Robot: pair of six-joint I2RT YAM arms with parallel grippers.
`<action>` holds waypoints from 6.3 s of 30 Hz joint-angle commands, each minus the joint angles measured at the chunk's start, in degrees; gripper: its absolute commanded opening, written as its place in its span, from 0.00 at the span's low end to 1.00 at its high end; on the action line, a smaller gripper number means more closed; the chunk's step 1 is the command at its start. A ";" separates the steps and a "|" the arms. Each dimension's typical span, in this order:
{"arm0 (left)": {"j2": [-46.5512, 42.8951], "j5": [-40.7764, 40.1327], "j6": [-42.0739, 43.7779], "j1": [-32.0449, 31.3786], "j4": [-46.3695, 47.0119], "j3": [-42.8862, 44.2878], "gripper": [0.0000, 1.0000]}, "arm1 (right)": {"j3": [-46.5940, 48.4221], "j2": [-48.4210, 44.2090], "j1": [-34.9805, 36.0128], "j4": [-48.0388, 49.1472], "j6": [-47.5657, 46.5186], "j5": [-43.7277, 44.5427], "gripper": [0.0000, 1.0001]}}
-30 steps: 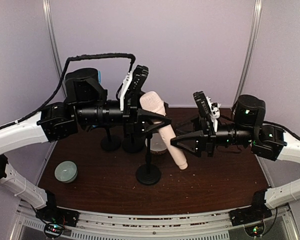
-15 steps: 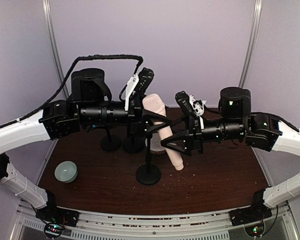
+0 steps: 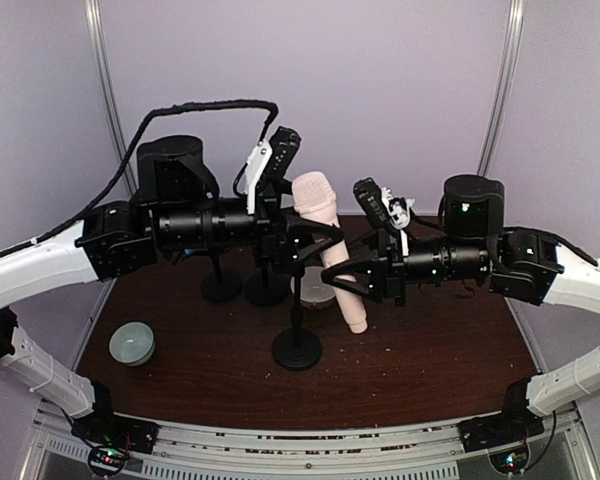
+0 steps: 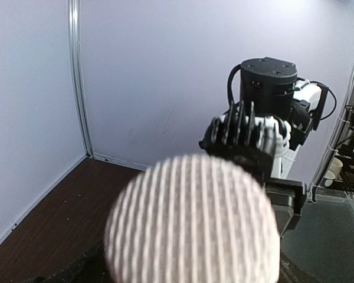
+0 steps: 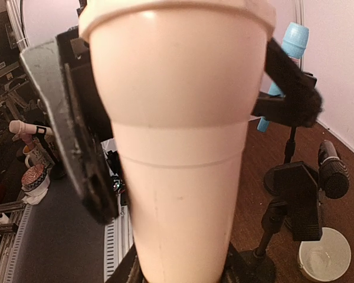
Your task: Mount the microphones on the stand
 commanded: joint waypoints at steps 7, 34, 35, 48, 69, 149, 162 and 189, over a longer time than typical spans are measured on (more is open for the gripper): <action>-7.93 2.80 -1.57 -0.31 13.94 -10.85 0.80 | -10.10 -5.92 -4.61 37.80 15.18 -11.47 0.20; 2.73 5.93 3.46 -4.19 11.29 -4.13 0.57 | -10.41 -1.84 -4.63 52.42 19.51 -14.46 0.22; 2.94 6.12 3.42 -4.26 11.14 -3.77 0.56 | -10.70 -1.74 -4.63 52.83 19.71 -14.46 0.21; 6.38 7.41 2.51 -4.55 6.03 1.09 0.24 | -12.07 -1.47 -4.61 52.43 18.80 -12.89 0.23; -10.64 -0.73 8.22 1.84 -17.90 -4.00 0.00 | -15.61 -5.95 -11.73 21.36 3.86 -3.92 0.79; -16.83 -1.82 4.38 6.52 -11.80 -18.73 0.00 | -16.32 0.02 -2.82 18.57 0.96 4.82 0.53; -16.80 -1.47 4.58 6.52 -11.83 -18.73 0.00 | -13.02 -2.07 -2.68 7.57 -2.22 15.93 0.54; -24.53 -4.77 4.76 6.52 -10.75 -25.17 0.00 | 8.02 11.47 9.86 1.46 -9.99 42.65 0.63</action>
